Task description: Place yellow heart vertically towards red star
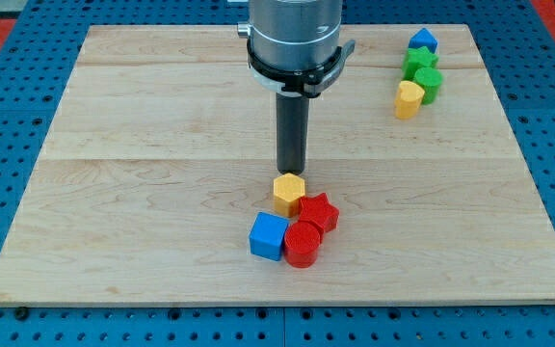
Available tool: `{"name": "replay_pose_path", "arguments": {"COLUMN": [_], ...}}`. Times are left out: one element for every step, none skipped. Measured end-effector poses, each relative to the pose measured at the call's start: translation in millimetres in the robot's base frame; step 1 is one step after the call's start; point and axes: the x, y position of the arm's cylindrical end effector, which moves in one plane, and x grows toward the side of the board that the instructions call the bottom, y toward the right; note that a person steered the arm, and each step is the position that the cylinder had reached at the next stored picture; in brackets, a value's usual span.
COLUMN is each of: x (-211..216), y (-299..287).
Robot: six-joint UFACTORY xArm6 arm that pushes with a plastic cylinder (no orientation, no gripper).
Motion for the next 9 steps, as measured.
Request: {"name": "replay_pose_path", "arguments": {"x": [21.9, 21.2, -2.4, -25.1, -66.8, -116.3, -124.9, -125.0, -104.7], "y": [0.0, 5.7, 74.8, 181.6, 205.3, 209.8, 169.0, 119.4, 70.1]}}
